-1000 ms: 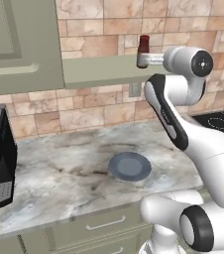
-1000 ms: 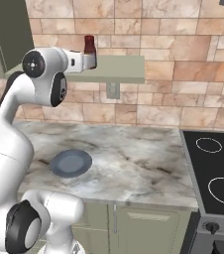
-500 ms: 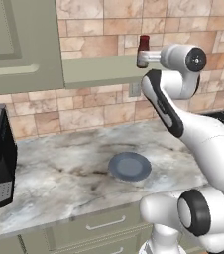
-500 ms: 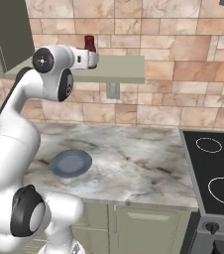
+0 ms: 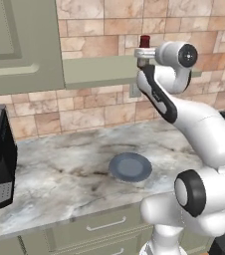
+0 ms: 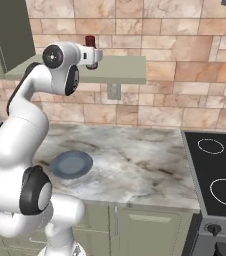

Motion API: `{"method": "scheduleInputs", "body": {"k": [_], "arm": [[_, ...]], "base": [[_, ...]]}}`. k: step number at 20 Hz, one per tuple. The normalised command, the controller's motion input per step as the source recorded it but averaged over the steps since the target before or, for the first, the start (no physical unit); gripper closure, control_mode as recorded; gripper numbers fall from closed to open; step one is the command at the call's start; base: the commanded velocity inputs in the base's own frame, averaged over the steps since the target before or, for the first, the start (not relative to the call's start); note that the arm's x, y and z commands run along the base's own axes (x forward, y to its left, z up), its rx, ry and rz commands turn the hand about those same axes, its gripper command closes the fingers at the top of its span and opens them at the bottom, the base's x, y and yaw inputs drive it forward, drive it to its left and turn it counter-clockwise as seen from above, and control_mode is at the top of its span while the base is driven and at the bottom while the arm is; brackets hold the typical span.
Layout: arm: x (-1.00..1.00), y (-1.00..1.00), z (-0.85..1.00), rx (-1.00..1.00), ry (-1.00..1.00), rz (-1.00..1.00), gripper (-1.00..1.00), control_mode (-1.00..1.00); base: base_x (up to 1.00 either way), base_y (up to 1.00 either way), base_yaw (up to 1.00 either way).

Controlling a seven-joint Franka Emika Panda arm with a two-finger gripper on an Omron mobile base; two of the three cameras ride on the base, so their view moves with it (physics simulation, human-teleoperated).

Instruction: Move the hot dog bun to the plate on the dining table and place the condiment next to that plate. Then navigate to the fridge and take the sausage and place it on the plate as well.

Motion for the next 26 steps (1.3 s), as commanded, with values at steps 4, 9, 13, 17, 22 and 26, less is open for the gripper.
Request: {"method": "scheduleInputs", "body": {"k": [4,9,13,17,22,26], "arm": [[0.4,0.0,0.0,0.0,0.0,0.04,-1.0,-1.0],[0.36,0.0,0.0,0.0,0.0,0.02,-1.0,-1.0],[0.21,-0.01,0.0,0.0,0.0,0.02,-1.0,-1.0],[0.15,-0.01,0.0,0.0,0.0,0.01,-1.0,-1.0],[0.15,-0.01,0.0,0.0,0.0,0.02,-1.0,-1.0],[0.18,-0.01,0.0,0.0,0.0,0.02,-1.0,-1.0]], "base": [[0.0,0.0,0.0],[0.0,0.0,0.0],[0.0,0.0,0.0],[0.0,0.0,0.0],[0.0,0.0,0.0],[0.0,0.0,0.0]]}}
